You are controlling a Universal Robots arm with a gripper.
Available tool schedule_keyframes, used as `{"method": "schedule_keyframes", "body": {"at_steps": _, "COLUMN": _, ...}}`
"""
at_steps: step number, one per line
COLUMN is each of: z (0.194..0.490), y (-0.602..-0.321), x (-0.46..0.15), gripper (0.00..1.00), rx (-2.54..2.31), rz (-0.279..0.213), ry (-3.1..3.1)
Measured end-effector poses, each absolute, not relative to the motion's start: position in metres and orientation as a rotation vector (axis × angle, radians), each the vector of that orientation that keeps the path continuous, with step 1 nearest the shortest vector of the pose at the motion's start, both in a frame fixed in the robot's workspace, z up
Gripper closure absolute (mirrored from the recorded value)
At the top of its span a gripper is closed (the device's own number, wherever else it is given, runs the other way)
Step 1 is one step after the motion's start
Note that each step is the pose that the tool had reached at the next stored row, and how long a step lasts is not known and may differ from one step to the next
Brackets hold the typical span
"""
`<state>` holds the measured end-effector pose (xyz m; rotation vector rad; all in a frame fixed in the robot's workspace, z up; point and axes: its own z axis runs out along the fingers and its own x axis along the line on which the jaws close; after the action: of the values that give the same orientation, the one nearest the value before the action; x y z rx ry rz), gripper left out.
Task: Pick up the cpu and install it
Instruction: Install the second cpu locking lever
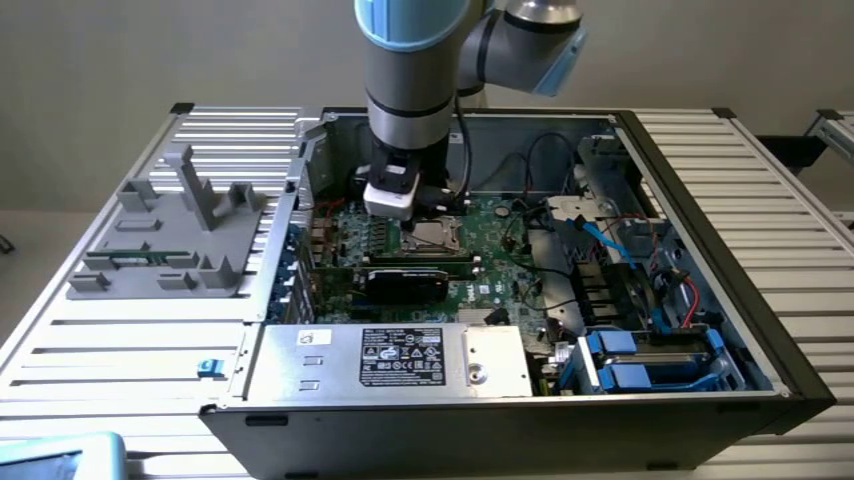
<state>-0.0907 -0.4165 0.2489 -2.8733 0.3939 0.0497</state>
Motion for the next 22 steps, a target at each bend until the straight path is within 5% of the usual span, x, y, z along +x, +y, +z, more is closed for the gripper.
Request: {"method": "schedule_keyframes", "body": {"at_steps": 22, "z": 0.23, "y": -0.422, "x": -0.096, "gripper": 0.89, "rx": -2.828, "rz": 0.085, "ry": 0.422}}
